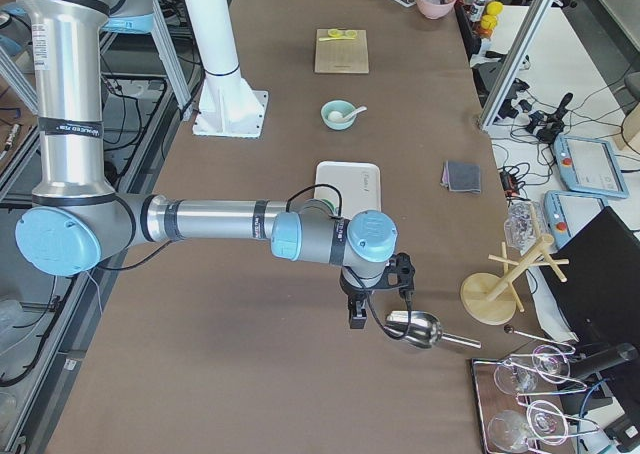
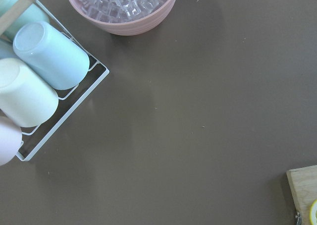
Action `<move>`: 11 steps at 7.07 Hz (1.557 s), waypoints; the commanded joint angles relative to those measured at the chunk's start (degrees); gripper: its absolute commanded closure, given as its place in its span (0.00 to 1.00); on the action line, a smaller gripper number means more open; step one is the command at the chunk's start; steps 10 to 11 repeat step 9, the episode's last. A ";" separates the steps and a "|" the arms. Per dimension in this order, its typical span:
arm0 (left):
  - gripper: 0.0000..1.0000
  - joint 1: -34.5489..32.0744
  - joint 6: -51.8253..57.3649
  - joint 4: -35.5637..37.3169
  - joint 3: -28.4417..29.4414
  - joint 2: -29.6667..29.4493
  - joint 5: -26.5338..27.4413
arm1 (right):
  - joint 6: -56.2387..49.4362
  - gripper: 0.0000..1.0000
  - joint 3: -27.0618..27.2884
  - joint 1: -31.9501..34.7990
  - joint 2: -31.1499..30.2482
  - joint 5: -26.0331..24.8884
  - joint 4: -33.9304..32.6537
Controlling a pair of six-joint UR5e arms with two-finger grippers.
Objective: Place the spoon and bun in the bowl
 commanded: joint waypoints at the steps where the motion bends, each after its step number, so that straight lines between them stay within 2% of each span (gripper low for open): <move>1: 0.02 0.00 -1.79 0.41 -0.68 0.08 -0.46 | -0.28 0.00 1.66 0.23 -0.62 0.08 -6.77; 2: 0.02 0.00 -1.88 0.41 -0.34 -0.27 -2.37 | -0.28 0.00 1.66 0.23 -1.32 0.08 -6.62; 11: 0.02 0.09 -1.88 1.82 0.11 -1.41 -1.95 | 0.25 0.00 1.75 0.23 -0.71 -0.01 -6.36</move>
